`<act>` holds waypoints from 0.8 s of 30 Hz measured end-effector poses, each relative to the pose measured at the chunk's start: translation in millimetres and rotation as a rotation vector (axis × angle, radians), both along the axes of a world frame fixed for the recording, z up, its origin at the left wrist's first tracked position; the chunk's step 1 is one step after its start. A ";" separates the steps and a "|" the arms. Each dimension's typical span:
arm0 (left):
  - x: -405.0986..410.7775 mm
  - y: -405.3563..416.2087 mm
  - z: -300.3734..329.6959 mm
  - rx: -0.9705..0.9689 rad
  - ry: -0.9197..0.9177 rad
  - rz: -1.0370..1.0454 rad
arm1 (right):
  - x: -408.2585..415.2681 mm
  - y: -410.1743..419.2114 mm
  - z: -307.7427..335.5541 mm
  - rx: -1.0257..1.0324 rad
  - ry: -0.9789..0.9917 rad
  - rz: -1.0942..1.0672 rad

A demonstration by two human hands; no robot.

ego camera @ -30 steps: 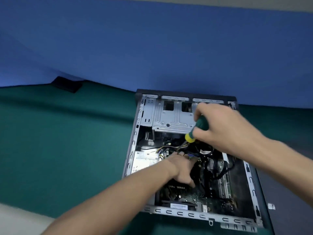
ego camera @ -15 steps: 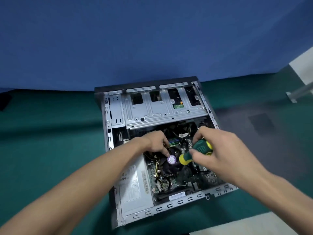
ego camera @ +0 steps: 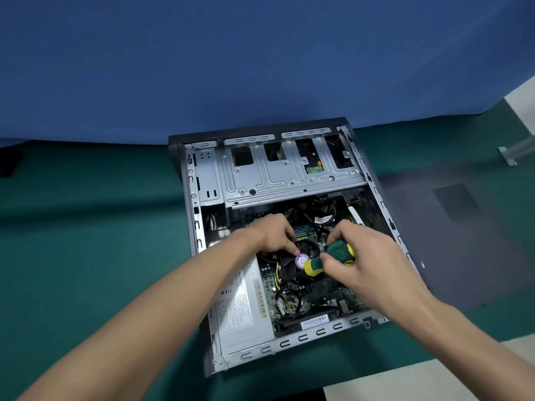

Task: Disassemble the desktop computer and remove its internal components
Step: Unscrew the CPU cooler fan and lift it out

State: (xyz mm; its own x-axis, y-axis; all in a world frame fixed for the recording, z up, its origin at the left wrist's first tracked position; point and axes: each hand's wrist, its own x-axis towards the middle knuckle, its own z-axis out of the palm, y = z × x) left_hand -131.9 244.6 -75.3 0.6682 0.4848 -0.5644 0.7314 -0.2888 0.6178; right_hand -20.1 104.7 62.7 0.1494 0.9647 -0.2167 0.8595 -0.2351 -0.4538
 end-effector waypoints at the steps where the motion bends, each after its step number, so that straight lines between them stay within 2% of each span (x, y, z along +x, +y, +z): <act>1: 0.3 -0.4 0.3 0.003 -0.002 0.003 | -0.1 0.2 0.2 -0.001 -0.002 -0.003; 4: 0.9 -1.0 1.6 -0.001 -0.004 0.010 | -3.3 1.2 0.5 0.002 -0.019 0.006; 11: 0.5 -2.2 4.7 -0.023 -0.007 0.024 | -13.4 7.7 -0.1 -0.013 -0.215 -0.046; 17: 1.0 -2.5 5.6 -0.028 -0.012 0.039 | -31.5 -0.8 11.3 0.009 -0.575 0.092; 21: 1.4 -3.5 10.0 -0.039 -0.002 0.032 | -47.8 7.6 17.3 -0.053 -0.511 0.111; 24: 1.4 -5.7 13.6 -0.016 0.002 0.001 | -48.7 14.4 16.6 -0.058 -0.379 0.193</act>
